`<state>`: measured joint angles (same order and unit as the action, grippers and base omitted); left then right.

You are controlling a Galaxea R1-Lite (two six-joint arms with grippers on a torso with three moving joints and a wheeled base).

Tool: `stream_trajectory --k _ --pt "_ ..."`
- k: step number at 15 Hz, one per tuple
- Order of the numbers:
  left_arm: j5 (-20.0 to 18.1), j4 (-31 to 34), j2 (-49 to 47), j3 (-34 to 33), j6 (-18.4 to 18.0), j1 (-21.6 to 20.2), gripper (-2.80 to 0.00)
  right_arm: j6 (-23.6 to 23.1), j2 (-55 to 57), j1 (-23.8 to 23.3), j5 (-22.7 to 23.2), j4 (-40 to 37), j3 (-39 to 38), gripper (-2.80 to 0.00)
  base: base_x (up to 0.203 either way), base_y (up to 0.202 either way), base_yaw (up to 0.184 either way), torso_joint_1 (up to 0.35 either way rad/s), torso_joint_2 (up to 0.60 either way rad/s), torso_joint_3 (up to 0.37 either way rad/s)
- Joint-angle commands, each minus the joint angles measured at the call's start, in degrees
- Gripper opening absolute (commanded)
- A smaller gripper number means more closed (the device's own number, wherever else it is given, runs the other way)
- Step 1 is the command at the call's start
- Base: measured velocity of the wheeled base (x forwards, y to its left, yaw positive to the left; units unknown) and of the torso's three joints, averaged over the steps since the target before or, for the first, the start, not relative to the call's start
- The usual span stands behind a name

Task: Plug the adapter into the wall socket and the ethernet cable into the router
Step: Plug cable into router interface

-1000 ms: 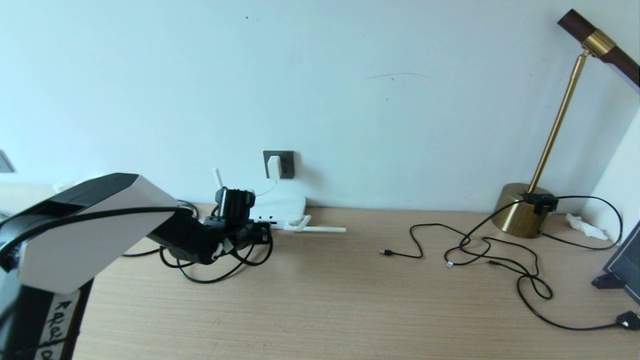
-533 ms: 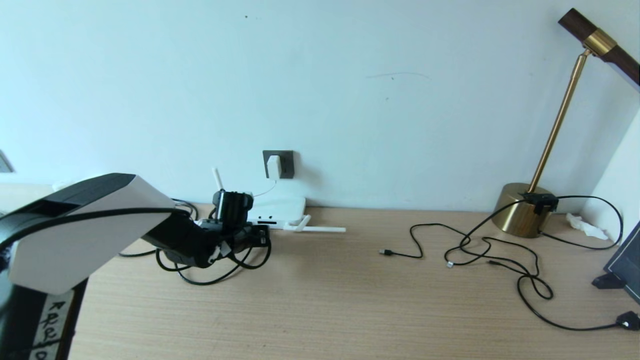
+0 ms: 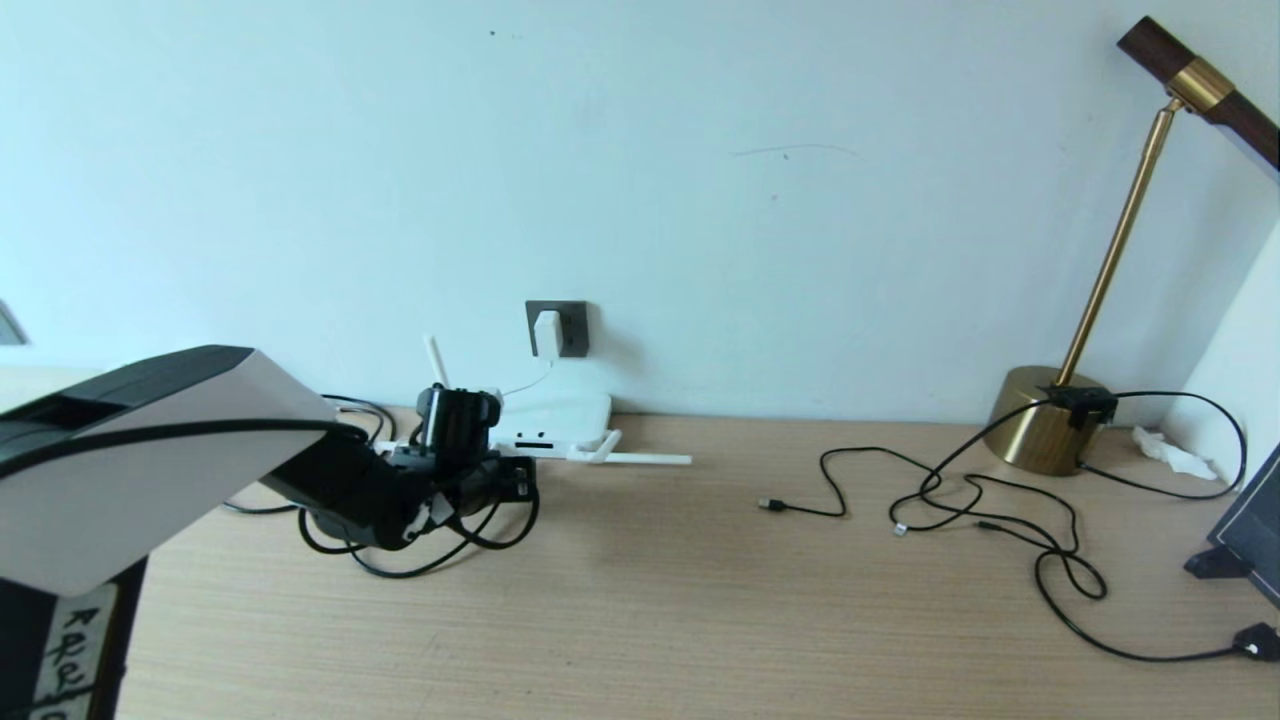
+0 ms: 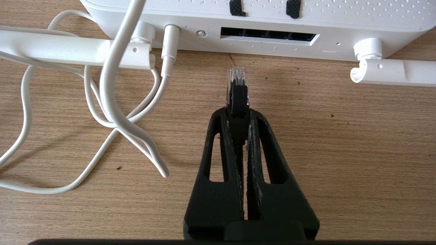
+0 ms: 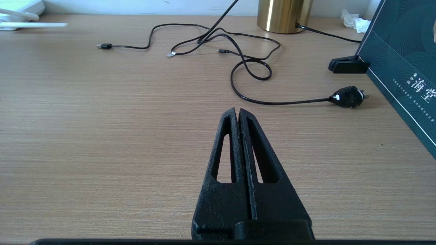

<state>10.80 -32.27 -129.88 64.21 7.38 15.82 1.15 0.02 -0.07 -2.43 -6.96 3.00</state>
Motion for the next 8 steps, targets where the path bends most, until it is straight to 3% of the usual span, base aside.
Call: stream_trajectory --k 1,4,8 --pt "0.07 -0.18 0.94 -0.50 -0.04 0.17 -2.80 0.00 0.06 -0.10 -0.04 -0.05 -0.01 -2.80 0.000 0.000 0.000 0.000 0.00 0.000" --pt "-1.28 3.10 4.66 -0.77 -0.99 0.17 -2.80 0.00 0.06 -0.10 -0.04 -0.07 -0.01 -2.80 0.000 0.000 0.000 0.000 0.00 0.000" --pt "-1.43 20.42 9.88 2.80 -1.04 0.35 -2.80 0.00 0.06 -0.01 -0.04 -0.03 -0.01 -2.80 0.000 0.000 0.000 0.000 0.00 0.000"
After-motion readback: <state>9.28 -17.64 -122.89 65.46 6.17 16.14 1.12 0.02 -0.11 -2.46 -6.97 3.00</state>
